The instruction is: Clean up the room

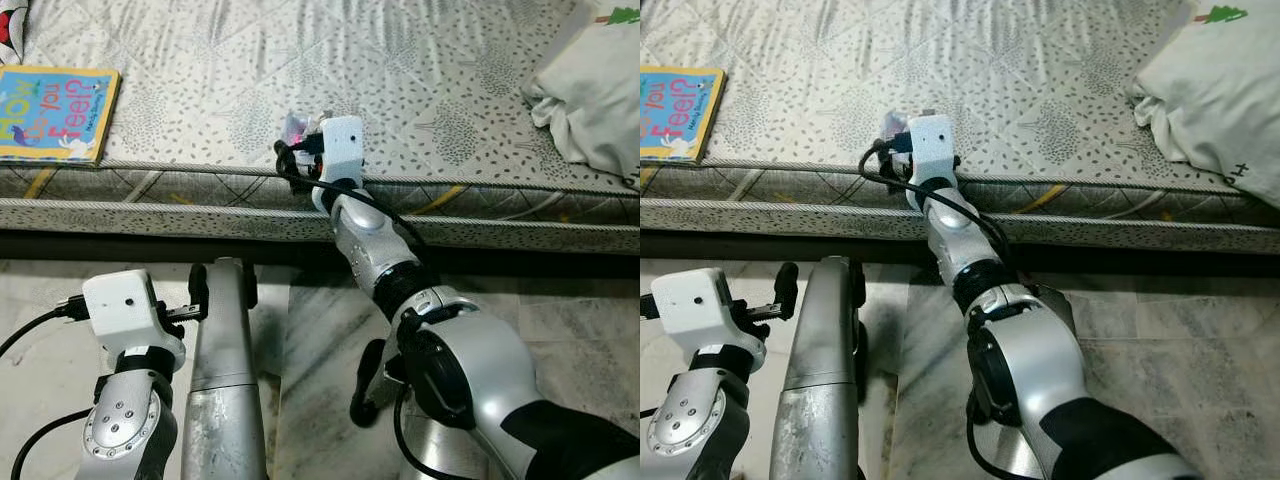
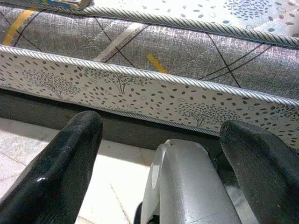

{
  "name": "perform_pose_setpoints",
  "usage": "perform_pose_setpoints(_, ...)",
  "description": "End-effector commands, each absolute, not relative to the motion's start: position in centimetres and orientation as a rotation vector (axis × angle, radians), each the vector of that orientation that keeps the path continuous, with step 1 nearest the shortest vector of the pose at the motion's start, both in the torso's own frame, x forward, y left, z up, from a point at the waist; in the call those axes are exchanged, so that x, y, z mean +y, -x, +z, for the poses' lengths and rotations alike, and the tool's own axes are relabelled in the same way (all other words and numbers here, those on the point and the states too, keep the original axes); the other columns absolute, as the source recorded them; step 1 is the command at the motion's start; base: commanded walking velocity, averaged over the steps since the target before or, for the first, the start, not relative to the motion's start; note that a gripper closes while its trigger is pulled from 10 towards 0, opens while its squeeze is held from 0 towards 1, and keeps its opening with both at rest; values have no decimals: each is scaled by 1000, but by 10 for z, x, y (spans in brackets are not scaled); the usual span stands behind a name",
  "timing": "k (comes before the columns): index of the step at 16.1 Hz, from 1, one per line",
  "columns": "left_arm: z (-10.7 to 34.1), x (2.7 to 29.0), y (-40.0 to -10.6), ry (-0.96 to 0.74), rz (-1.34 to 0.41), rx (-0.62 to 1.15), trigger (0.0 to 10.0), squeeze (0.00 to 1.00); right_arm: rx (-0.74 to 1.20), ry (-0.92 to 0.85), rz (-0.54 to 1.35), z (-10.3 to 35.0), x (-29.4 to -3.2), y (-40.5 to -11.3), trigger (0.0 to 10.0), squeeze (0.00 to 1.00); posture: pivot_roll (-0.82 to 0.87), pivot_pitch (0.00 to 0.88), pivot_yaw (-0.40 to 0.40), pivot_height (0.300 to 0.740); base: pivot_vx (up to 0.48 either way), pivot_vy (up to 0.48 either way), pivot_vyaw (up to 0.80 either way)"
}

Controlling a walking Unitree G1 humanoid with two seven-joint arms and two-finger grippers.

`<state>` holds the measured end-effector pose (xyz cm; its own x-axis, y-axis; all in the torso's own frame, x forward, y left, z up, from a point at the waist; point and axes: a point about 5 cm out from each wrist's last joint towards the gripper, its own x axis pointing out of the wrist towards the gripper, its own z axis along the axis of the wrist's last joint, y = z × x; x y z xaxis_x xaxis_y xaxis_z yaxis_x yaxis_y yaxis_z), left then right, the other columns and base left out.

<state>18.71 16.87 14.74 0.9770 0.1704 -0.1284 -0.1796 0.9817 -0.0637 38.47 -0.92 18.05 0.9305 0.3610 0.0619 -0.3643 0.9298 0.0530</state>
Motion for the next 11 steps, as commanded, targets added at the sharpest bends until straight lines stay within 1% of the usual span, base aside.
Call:
perform_pose_setpoints(1, 145, 172, -182, 61, 196, 145, 10000, 0, -10, -129, 497, 179, 52, -359, 10000, 0, 417, 448, -3, 509, 0, 0, 0)
perform_pose_setpoints(2, 145, 172, -183, 61, 195, 150, 10000, 0, -1, -127, 463, 179, 51, -359, 0, 0, 417, 442, -5, 509, 0, 0, 0)
perform_pose_setpoints(11, 144, 172, -192, 66, 196, 135, 10000, 0, 15, -106, 405, 175, 42, -363, 0, 0, 405, 407, -16, 509, 0, 0, 0)
